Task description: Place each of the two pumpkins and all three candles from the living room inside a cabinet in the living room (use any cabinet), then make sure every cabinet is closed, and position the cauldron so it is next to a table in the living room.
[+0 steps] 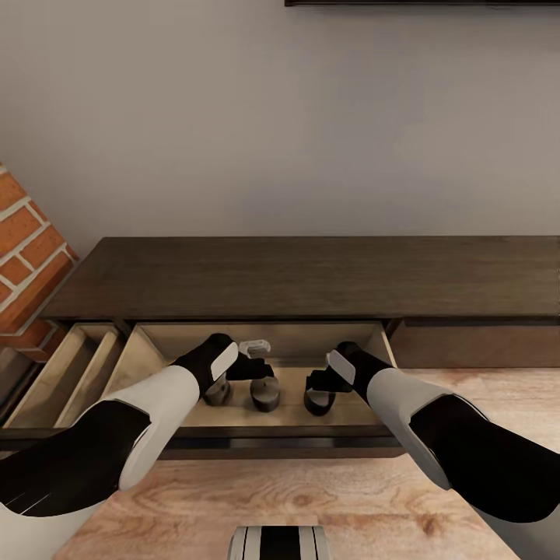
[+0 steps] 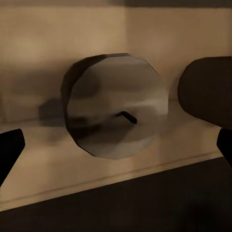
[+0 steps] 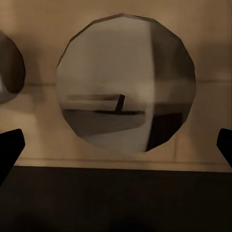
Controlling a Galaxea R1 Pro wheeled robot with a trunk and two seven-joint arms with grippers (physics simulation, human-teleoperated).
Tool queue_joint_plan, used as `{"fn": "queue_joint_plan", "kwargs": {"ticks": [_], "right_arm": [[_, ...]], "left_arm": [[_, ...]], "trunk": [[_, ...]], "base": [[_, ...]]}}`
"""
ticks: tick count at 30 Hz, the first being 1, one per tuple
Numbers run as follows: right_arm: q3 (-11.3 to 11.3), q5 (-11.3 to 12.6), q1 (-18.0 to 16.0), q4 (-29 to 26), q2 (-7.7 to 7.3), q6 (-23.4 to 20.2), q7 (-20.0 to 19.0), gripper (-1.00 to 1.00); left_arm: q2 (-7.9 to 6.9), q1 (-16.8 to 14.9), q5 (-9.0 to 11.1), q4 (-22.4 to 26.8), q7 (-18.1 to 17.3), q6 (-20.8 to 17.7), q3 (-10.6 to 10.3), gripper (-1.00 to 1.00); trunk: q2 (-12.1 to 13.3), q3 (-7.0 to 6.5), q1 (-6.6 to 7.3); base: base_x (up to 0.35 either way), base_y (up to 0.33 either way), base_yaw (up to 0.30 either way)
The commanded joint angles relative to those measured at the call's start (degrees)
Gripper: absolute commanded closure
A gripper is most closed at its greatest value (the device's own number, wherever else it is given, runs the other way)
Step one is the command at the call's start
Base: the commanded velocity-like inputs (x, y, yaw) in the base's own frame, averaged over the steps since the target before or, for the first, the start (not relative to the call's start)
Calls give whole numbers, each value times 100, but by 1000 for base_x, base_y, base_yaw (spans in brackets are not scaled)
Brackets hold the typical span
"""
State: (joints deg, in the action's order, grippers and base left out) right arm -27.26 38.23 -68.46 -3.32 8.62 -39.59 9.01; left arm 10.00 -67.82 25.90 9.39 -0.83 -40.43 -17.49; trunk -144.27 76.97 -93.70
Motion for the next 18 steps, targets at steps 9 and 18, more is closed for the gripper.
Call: {"fn": "queue_joint_plan", "kwargs": {"ticks": [9, 18], "right_arm": [[-24, 62, 0, -11, 0, -22, 48, -100], [-24, 63, 0, -11, 0, -22, 48, -100]], "left_arm": [[0, -2, 2, 1, 5, -15, -20, -100], [0, -1, 1, 1, 4, -17, -19, -100]], "trunk": [[-2, 4, 1], [8, -151, 19]], "base": [[-80, 0, 0], [-2, 0, 0]]}}
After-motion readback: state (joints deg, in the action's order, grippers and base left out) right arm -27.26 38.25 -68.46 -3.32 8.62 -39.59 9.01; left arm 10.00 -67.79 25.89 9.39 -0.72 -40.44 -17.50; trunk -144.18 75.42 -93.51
